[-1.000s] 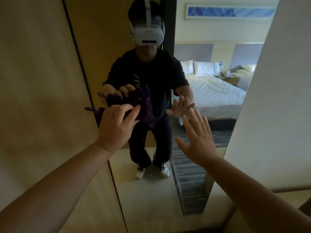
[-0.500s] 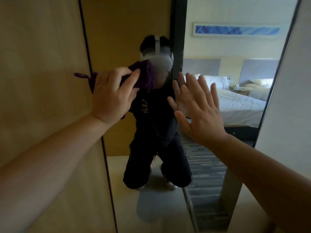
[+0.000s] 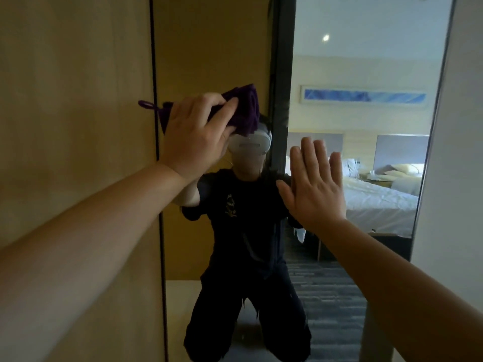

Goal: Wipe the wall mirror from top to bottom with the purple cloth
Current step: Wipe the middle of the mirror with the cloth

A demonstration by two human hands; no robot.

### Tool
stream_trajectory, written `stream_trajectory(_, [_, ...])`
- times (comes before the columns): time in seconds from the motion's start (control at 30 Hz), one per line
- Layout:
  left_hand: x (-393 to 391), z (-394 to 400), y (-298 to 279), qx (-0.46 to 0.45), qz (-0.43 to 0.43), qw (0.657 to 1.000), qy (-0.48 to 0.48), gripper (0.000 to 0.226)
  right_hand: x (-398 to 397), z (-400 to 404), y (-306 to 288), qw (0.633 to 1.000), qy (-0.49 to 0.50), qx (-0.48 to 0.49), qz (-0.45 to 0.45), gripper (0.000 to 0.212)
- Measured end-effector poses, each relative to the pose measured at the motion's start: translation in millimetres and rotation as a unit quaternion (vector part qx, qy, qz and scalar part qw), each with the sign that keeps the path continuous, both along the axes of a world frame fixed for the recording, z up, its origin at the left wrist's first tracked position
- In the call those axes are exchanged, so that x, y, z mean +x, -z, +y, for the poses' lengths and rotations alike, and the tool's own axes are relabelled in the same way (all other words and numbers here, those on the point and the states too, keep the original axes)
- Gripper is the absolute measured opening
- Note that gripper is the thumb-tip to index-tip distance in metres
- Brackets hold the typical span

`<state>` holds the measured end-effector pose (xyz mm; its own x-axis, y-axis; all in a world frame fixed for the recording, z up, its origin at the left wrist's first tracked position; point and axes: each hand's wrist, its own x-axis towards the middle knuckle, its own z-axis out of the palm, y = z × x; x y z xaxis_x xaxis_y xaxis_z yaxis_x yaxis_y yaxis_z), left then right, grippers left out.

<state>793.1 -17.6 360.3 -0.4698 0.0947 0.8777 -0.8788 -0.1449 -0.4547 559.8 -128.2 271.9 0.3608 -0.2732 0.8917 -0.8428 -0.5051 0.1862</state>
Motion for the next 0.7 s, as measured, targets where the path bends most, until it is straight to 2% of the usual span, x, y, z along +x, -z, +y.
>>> stream_trajectory(0.23, [-5,-8,-61,-0.025,0.003,0.999,-0.027,0.035,0,-4,2,1.0,-0.003,-0.026,-0.005,0.073])
stream_trajectory(0.37, [15,-13,-74,0.02,0.005,0.998,-0.059,0.039,1,-5,3,0.999,-0.009,-0.033,-0.012,0.073])
stream_trajectory(0.53, [23,-14,-19,0.04,-0.01,0.999,-0.032,0.037,0,-5,4,0.999,-0.001,-0.031,-0.015,0.073])
stream_trajectory(0.7, [34,-5,86,0.083,-0.017,0.996,-0.008,0.037,0,-1,3,1.0,0.006,-0.01,-0.013,0.074])
